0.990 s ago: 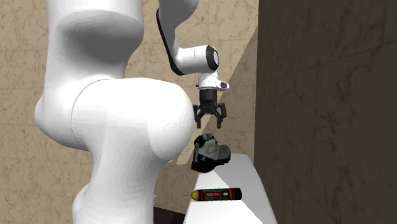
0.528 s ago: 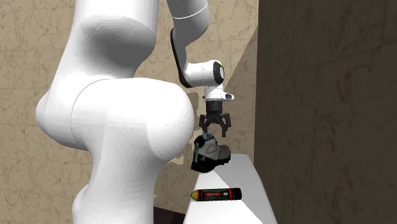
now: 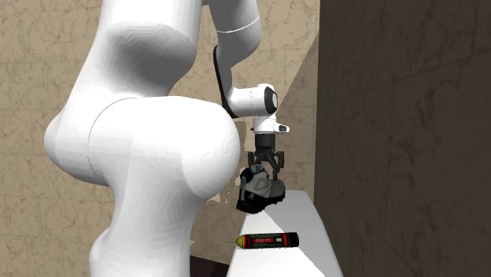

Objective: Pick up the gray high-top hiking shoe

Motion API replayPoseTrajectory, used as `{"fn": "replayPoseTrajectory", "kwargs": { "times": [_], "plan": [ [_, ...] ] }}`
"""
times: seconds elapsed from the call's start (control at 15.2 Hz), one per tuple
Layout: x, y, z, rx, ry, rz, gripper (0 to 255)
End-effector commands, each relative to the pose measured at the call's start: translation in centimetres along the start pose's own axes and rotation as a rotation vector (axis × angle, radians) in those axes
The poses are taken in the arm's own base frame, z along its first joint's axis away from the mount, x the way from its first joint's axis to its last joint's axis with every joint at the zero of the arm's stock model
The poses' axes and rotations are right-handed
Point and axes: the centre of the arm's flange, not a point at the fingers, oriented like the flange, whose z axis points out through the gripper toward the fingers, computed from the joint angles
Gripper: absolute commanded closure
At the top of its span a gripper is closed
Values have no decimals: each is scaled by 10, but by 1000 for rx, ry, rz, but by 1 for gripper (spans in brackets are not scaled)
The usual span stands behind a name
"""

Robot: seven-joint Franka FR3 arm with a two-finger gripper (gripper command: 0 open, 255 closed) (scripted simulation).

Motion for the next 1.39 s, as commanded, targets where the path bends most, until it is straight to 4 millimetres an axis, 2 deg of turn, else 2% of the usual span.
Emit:
{"fn": "replayPoseTrajectory", "kwargs": {
  "times": [0.0,0.53,1.32],
  "plan": [
    [0,0,2,0,-1,0,255],
    [0,0,2,0,-1,0,255],
    [-8,6,-61,0,-1,0,255]
  ]
}}
